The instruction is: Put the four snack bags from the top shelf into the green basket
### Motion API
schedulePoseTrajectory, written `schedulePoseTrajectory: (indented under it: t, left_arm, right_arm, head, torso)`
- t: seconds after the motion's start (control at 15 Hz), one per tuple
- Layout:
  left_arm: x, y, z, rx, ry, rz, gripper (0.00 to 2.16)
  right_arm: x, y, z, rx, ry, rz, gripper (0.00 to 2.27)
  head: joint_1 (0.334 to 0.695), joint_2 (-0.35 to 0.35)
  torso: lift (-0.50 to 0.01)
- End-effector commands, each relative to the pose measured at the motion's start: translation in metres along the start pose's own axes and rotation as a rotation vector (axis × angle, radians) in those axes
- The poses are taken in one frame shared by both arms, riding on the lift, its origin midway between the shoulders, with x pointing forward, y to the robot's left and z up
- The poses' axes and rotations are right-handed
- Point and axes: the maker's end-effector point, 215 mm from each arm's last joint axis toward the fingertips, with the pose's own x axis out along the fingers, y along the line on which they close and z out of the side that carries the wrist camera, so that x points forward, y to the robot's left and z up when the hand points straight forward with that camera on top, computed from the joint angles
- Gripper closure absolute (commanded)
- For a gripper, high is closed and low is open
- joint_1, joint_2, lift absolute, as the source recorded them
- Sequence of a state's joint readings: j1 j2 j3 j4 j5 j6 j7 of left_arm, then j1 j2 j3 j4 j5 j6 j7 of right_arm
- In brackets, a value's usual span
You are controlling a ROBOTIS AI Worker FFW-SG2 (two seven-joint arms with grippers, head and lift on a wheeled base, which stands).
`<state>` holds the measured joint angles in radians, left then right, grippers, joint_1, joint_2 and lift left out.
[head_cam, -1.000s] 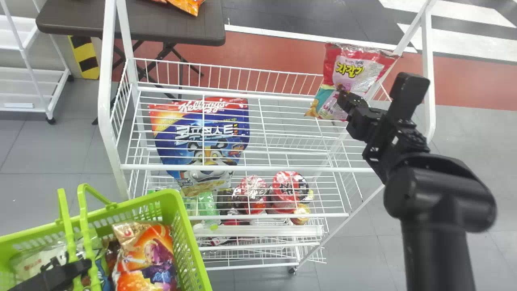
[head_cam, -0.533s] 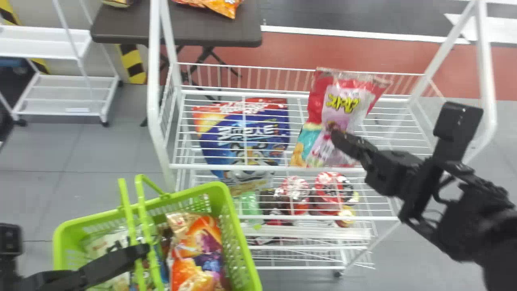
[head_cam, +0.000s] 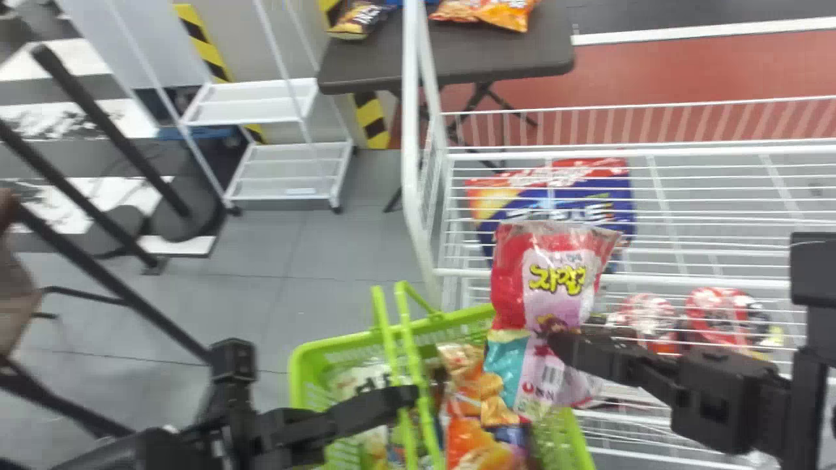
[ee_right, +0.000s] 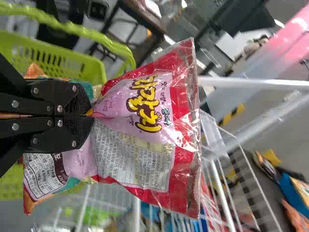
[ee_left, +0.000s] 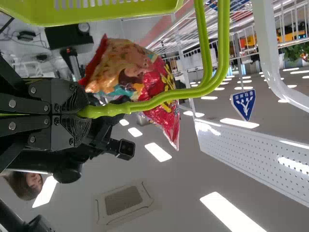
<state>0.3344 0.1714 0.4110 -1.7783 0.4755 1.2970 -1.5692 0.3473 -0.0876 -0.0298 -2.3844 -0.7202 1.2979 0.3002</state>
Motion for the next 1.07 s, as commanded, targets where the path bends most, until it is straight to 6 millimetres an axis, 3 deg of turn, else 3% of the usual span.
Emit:
schedulePoseTrajectory:
  t: [0.0,0.13,0.4,0.67,0.73,0.8,0.87,0.93,1.0]
  left_arm:
    - [0.001,-0.002,-0.001,-0.002,0.005,-0.012,2.15]
    - [0.0,-0.002,-0.003,-0.005,0.005,-0.011,2.15]
    - [-0.001,-0.002,-0.005,-0.01,0.004,-0.011,2.15]
    - [0.001,-0.003,-0.006,-0.012,0.007,-0.017,2.15]
    - [0.001,-0.003,-0.006,-0.013,0.008,-0.018,2.15]
    - [0.001,-0.002,-0.007,-0.014,0.007,-0.018,2.15]
    - [0.001,-0.002,-0.007,-0.016,0.007,-0.017,2.15]
    - [0.0,-0.002,-0.007,-0.016,0.006,-0.015,2.15]
    - [-0.001,-0.002,-0.007,-0.014,0.005,-0.015,2.15]
  right_arm:
    - [0.023,0.008,-0.019,0.066,0.044,0.063,2.25]
    - [0.04,0.008,-0.038,0.144,0.091,0.117,2.25]
    - [0.074,0.004,-0.076,0.215,0.204,0.15,2.25]
    - [0.098,0.022,-0.096,0.202,0.296,0.196,2.18]
    - [0.099,0.027,-0.106,0.195,0.349,0.206,1.92]
    - [0.096,0.031,-0.116,0.191,0.409,0.211,1.4]
    - [0.091,0.034,-0.129,0.196,0.472,0.217,0.35]
    - [0.085,0.036,-0.137,0.197,0.516,0.22,0.0]
    - [0.076,0.038,-0.145,0.206,0.558,0.227,0.0]
  head:
    - [0.695,0.295]
    - [0.695,0.35]
    - [0.695,0.35]
    - [0.695,0.35]
    - [0.695,0.35]
    - [0.695,0.35]
    - [0.695,0.35]
    - [0.695,0.35]
    - [0.695,0.35]
  torso:
    - [0.0]
    - [0.0]
    - [0.0]
    - [0.0]
    - [0.0]
    - [0.0]
    - [0.0]
    - [0.0]
    - [0.0]
